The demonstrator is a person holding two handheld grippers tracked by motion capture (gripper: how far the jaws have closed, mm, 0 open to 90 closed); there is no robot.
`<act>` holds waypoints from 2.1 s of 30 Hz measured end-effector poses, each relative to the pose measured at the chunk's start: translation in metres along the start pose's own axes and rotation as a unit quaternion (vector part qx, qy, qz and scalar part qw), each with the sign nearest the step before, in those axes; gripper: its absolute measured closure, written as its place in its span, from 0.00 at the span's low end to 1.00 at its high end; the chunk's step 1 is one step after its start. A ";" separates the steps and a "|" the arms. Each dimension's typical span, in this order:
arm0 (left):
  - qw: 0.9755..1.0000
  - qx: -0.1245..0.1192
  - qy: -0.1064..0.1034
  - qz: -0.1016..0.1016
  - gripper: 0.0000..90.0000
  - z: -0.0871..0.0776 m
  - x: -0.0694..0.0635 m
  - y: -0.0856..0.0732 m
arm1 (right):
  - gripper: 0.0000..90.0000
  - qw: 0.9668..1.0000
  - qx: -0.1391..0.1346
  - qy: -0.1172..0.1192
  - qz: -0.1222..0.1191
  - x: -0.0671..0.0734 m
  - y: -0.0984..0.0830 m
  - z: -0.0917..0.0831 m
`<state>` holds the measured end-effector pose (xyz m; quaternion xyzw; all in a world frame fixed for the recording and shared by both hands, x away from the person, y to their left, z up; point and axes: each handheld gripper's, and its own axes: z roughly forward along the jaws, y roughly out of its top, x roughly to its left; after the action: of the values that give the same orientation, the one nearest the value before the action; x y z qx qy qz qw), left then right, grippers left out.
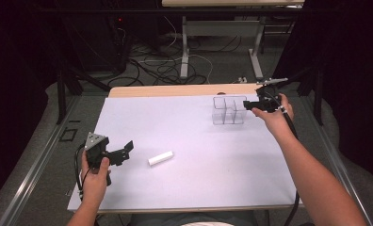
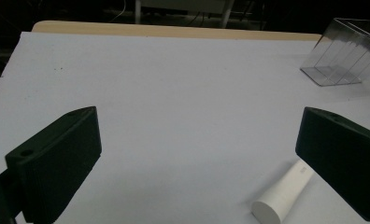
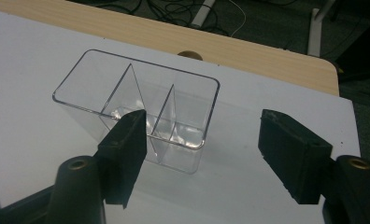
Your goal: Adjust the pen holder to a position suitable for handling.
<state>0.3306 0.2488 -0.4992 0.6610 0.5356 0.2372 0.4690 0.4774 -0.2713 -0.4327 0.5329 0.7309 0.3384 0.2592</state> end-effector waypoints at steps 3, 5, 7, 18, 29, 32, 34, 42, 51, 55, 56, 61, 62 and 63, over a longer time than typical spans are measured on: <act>1.000 0.002 0.000 0.000 0.01 0.000 0.000 0.000 | 0.44 1.000 0.010 0.006 0.013 -0.002 0.004 0.008; 1.000 0.003 -0.002 0.001 0.01 0.001 0.000 0.000 | 0.46 1.000 0.008 0.007 0.015 -0.002 0.004 0.010; 1.000 0.004 -0.002 0.000 0.01 0.001 0.000 0.000 | 0.50 1.000 0.005 0.002 0.015 -0.003 0.005 0.016; 1.000 0.005 -0.003 0.000 0.01 0.002 0.001 -0.001 | 0.61 0.999 0.027 -0.004 0.033 -0.006 0.005 0.037; 1.000 0.007 -0.004 -0.002 0.01 0.002 0.003 -0.002 | 0.76 0.996 0.055 -0.011 0.074 -0.012 0.001 0.056; 1.000 0.008 -0.003 -0.002 0.01 0.001 0.003 -0.002 | 0.78 0.994 0.071 -0.014 0.083 -0.013 -0.001 0.062; 1.000 0.007 -0.003 -0.003 0.01 0.001 0.003 -0.002 | 0.80 0.993 0.076 -0.013 0.090 -0.013 -0.002 0.064; 1.000 0.006 -0.003 -0.006 0.01 0.000 0.004 -0.002 | 0.83 0.991 0.085 -0.017 0.105 -0.013 -0.003 0.070; 1.000 0.009 -0.007 -0.008 0.01 0.001 0.005 -0.003 | 0.93 0.989 0.099 -0.022 0.105 -0.008 -0.006 0.078; 1.000 0.009 -0.007 -0.009 0.01 0.001 0.005 -0.003 | 0.94 0.989 0.100 -0.032 0.108 -0.005 -0.006 0.079; 1.000 0.009 -0.006 -0.009 0.01 0.001 0.005 -0.003 | 0.95 0.988 0.099 -0.032 0.116 -0.005 -0.006 0.078; 1.000 0.010 -0.007 -0.009 0.01 0.001 0.005 -0.003 | 0.95 0.986 0.102 -0.035 0.126 -0.005 -0.005 0.078; 1.000 0.010 -0.007 -0.009 0.01 0.001 0.005 -0.003 | 0.95 0.986 0.102 -0.037 0.126 -0.004 -0.005 0.078; 1.000 0.010 -0.007 -0.010 0.01 0.001 0.005 -0.003 | 0.96 0.986 0.102 -0.038 0.129 -0.004 -0.005 0.078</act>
<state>0.3314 0.2528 -0.5031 0.6619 0.5410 0.2232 0.4684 0.5333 -0.2594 -0.4861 0.6592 0.6761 0.2721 0.1852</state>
